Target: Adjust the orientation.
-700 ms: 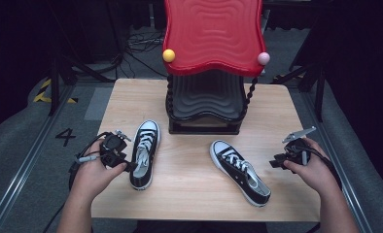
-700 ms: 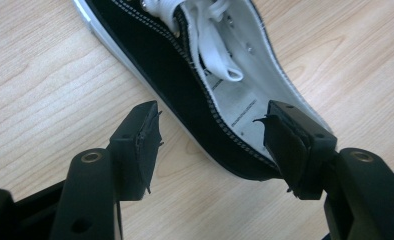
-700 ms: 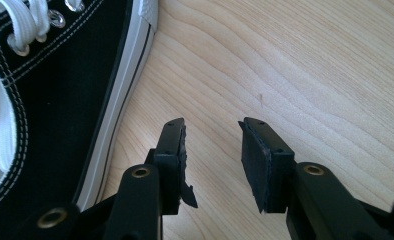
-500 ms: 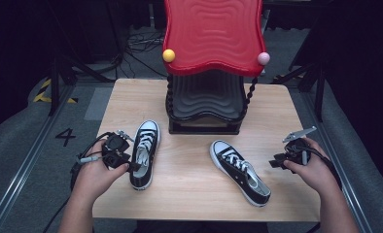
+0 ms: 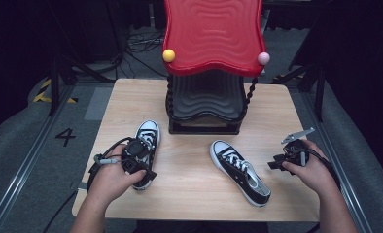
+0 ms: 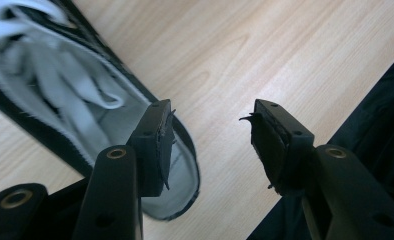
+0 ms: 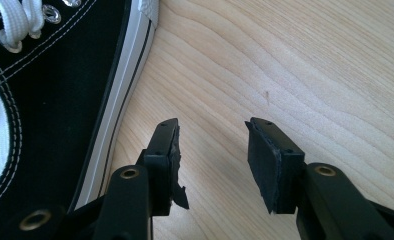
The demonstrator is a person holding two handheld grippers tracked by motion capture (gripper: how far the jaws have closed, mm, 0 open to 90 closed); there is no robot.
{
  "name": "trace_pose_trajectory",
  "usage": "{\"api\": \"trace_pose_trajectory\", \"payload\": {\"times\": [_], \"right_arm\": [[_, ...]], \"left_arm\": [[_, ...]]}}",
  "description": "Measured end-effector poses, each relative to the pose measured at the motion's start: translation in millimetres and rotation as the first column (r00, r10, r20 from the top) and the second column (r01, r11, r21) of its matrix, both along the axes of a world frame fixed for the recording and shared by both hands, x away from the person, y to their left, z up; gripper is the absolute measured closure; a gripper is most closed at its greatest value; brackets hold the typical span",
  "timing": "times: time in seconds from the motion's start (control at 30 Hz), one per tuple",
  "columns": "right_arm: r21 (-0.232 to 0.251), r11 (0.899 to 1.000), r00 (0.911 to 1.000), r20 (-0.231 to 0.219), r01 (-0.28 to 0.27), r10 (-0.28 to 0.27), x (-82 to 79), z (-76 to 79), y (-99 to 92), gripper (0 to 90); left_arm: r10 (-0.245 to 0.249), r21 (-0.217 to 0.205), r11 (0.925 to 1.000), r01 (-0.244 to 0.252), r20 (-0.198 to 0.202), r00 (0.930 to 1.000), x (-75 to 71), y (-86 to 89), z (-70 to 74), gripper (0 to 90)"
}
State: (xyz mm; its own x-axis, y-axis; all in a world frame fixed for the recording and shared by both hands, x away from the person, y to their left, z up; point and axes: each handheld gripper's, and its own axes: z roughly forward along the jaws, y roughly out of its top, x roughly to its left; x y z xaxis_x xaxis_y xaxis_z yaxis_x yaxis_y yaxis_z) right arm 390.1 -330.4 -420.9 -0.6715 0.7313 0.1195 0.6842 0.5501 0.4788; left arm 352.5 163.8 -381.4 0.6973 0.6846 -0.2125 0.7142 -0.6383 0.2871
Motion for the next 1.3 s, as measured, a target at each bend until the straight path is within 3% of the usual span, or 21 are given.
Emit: {"api": "trace_pose_trajectory", "payload": {"times": [0.1,0.3,0.4,0.47,0.53,0.57,0.6,0.87,1.03,1.17,1.2,1.3], "right_arm": [[-0.002,1.000,0.9999,-0.004,-0.010,0.010,2.0,-1.1,2.1,56.4],[-0.012,1.000,0.9995,-0.012,-0.028,0.028,5.9,-5.1,7.0,55.2],[-0.012,0.999,0.9994,-0.016,-0.032,0.032,6.0,-6.5,7.5,54.6],[-0.011,1.000,0.9995,-0.014,-0.029,0.029,5.7,-6.4,6.3,54.6],[-0.011,1.000,0.9996,-0.014,-0.026,0.026,5.5,-6.2,6.0,54.6],[-0.010,1.000,0.9996,-0.012,-0.025,0.025,5.5,-6.0,5.4,54.5],[-0.008,1.000,0.9997,-0.011,-0.024,0.024,5.1,-6.1,4.5,54.4],[-0.013,1.000,0.9996,-0.010,-0.027,0.027,4.7,-7.5,3.8,53.7],[-0.007,1.000,0.9997,-0.006,-0.025,0.025,4.1,-6.6,3.4,53.6],[-0.011,1.000,0.9997,-0.004,-0.023,0.023,4.9,-7.8,2.9,53.2],[-0.012,1.000,0.9997,-0.005,-0.024,0.024,5.0,-8.2,3.0,53.0],[-0.016,1.000,0.9997,-0.005,-0.025,0.025,4.8,-9.6,4.0,53.0]], "left_arm": [[0.009,0.033,0.9994,-0.010,0.005,0.9999,-0.3,-1.4,-3.3,50.4],[0.033,0.054,0.9980,-0.033,0.001,0.9995,0.8,1.4,-7.1,52.0],[0.052,0.085,0.9952,-0.050,-0.031,0.9981,3.9,3.2,-14.4,54.2],[0.063,0.106,0.9928,-0.057,-0.055,0.9965,5.1,2.4,-19.3,59.6],[0.054,0.100,0.9939,-0.047,-0.071,0.9960,5.9,2.1,-21.0,70.7],[0.047,0.097,0.9945,-0.039,-0.082,0.9955,6.5,1.4,-22.3,70.7],[0.057,0.114,0.9923,-0.048,-0.081,0.9951,7.0,1.4,-22.9,78.6],[0.098,0.158,0.9838,-0.084,-0.084,0.9916,5.4,17.0,-15.0,84.2],[0.144,0.139,0.9814,-0.132,-0.078,0.9865,7.6,37.7,-14.6,84.4],[0.154,0.140,0.9799,-0.142,-0.085,0.9843,9.7,42.9,-17.2,83.9],[0.166,0.124,0.9801,-0.155,-0.083,0.9826,9.9,43.1,-17.0,83.7],[0.171,0.059,0.9842,-0.167,-0.076,0.9823,11.7,41.8,-13.0,65.4]]}}
